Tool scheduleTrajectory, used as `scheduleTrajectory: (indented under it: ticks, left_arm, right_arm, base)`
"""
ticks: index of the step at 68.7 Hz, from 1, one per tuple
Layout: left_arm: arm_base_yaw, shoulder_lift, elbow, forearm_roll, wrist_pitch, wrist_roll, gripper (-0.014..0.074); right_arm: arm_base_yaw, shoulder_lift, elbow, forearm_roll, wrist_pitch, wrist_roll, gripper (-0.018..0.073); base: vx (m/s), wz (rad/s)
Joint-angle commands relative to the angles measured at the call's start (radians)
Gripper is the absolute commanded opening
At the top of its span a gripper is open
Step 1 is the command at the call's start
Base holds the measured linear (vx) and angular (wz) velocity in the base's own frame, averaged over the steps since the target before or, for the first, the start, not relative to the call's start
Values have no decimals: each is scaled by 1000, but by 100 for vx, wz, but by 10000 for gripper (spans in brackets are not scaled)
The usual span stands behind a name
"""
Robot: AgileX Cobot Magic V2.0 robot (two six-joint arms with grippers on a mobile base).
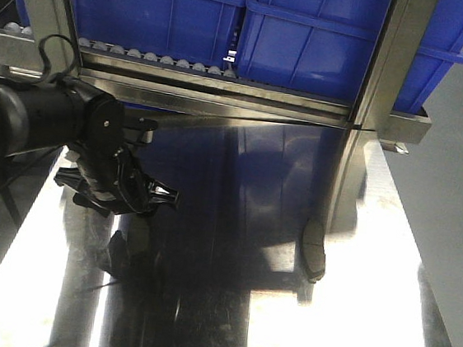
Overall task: Move and align brake pads A on conveyor
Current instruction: 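Lower the left gripper onto the nearer brake pad and close on it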
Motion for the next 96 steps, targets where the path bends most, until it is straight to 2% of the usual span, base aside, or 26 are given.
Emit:
scheduleTrajectory:
  ticks: [1,14,28,40,45,50,63,74,85,96]
  left_arm:
    - [-4,-18,-66,-4,-4,-31,560]
    - [-4,25,-111,-16,1,-36,570]
    - [-4,96,-164,-16,69,-58,569]
    - [-4,140,-197,-16,110,-58,521]
    - [-4,151,-196,-11,118,-58,462]
    - [-4,159,-196,-11,123,-56,365]
    - [-5,149,-196,-9,127,-31,-8]
    - [-11,93,-195,23,116,-19,-7]
    - [-35,-44,-128,143,50,-35,-7]
    - [-45,-238,6,157,-52,-34,-6]
  right_arm:
    - [-5,15,-26,-10,-71,-8,525]
    - [-5,15,-26,-10,-71,-8,525]
    - [-5,15,-26,-10,-71,-8,525]
    - [-5,15,-26,-10,-71,-8,525]
    - [-5,15,-26,-10,-71,-8,525]
    - [-5,15,-26,-10,-71,-8,525]
    - [-5,15,-26,-10,-71,-8,525]
    - [-5,15,-26,-10,-71,-8,525]
    - [-5,15,-26,-10,-71,-8,525]
    - [-5,15,-26,-10,-71,-8,525]
  base:
    - [0,0]
    - [0,0]
    - [0,0]
    - [0,0]
    - [0,0]
    - [0,0]
    - [0,0]
    - [0,0]
    - [0,0]
    - [0,0]
